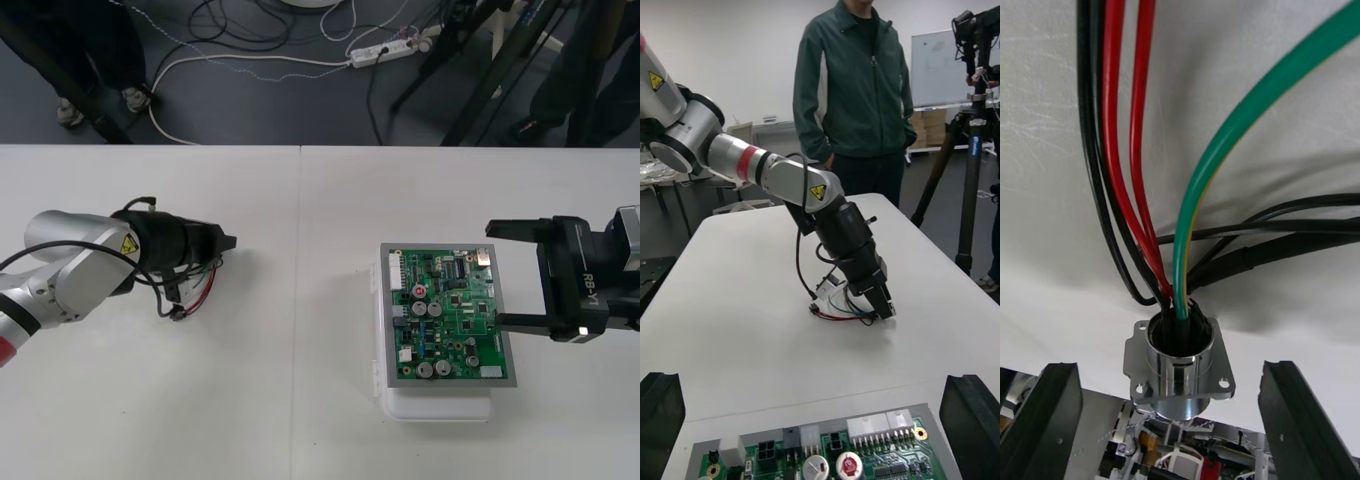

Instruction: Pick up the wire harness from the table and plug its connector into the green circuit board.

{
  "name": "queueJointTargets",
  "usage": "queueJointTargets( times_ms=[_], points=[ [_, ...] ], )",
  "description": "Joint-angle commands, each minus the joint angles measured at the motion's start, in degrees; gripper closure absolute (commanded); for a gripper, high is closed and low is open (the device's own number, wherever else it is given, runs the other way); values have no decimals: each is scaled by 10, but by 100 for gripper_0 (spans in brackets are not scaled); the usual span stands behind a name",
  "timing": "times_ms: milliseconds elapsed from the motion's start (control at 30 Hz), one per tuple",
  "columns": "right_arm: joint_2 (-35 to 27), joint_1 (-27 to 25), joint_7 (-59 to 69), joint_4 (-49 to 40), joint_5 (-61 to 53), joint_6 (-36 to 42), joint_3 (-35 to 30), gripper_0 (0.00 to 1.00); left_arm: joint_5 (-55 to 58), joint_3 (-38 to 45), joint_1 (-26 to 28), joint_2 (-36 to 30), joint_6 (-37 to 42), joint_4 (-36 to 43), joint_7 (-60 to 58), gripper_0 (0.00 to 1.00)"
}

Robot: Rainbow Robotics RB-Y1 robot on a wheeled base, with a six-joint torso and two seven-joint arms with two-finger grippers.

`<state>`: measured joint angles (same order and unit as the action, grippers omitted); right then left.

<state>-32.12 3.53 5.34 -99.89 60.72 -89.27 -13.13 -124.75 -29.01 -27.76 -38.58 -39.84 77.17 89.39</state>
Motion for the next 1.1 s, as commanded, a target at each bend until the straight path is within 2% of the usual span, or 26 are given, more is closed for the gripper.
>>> queueJointTargets(
  times_ms=[33,100,133,600,633,667,700,767,833,867,1033,1100],
  points=[
    [16,14,11,-17,3,-7,14,0,-8,-8,-27,14,25,-2,56,53],
    [16,16,10,-17,3,-7,21,0,-9,-8,-28,14,26,-2,56,98],
    [16,17,10,-17,4,-7,24,0,-9,-8,-29,15,25,-2,56,100],
    [38,37,5,-17,45,-7,31,0,-9,-8,-29,17,25,-2,55,100],
    [40,38,5,-17,45,-7,32,0,-9,-8,-29,17,25,-2,55,94],
    [43,37,4,-17,45,-7,33,0,-9,-8,-28,17,25,-2,55,78],
    [44,37,5,-17,46,-7,33,0,-9,-8,-29,17,25,-2,55,68],
    [50,37,4,-17,46,-7,35,0,-9,-7,-29,17,25,-2,55,32],
    [53,37,4,-17,46,-7,35,0,-9,-8,-29,17,25,-2,54,10],
    [55,37,2,-17,46,-7,35,0,-7,-8,-29,17,25,-2,54,4],
    [56,37,1,-17,53,-7,35,0,-4,-8,-29,18,25,-2,54,3],
    [56,36,1,-16,56,-6,35,0,-5,-10,-28,18,25,-2,54,10]
  ],
)
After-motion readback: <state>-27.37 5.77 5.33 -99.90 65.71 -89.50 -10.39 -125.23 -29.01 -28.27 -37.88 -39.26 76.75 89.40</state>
